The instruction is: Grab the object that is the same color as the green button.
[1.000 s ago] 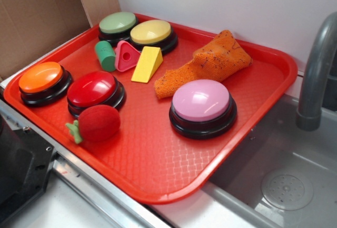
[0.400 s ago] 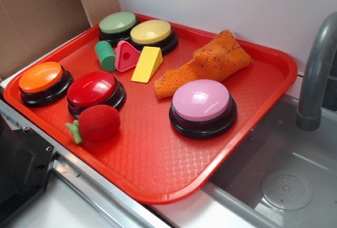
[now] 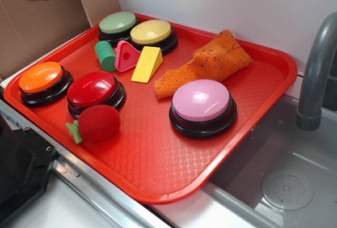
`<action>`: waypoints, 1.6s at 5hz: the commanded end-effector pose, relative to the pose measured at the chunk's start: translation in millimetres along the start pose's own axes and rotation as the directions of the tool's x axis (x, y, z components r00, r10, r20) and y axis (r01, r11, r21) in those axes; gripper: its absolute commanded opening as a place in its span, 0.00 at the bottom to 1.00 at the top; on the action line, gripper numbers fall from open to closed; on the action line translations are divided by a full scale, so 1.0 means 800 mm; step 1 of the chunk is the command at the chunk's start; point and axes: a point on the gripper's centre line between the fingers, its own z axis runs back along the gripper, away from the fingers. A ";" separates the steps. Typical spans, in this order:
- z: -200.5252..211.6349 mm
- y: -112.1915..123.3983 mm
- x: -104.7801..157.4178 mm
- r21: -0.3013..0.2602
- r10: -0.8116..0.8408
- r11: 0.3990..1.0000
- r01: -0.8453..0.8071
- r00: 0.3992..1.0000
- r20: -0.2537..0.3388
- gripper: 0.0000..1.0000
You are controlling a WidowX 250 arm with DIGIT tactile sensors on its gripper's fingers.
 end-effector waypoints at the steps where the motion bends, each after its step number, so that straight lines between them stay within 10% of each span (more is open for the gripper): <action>1: -0.046 0.026 0.049 -0.035 0.261 0.965 -0.259 0.963 0.073 1.00; 8: -0.154 0.053 0.091 -0.081 0.472 0.881 -0.465 0.872 0.131 1.00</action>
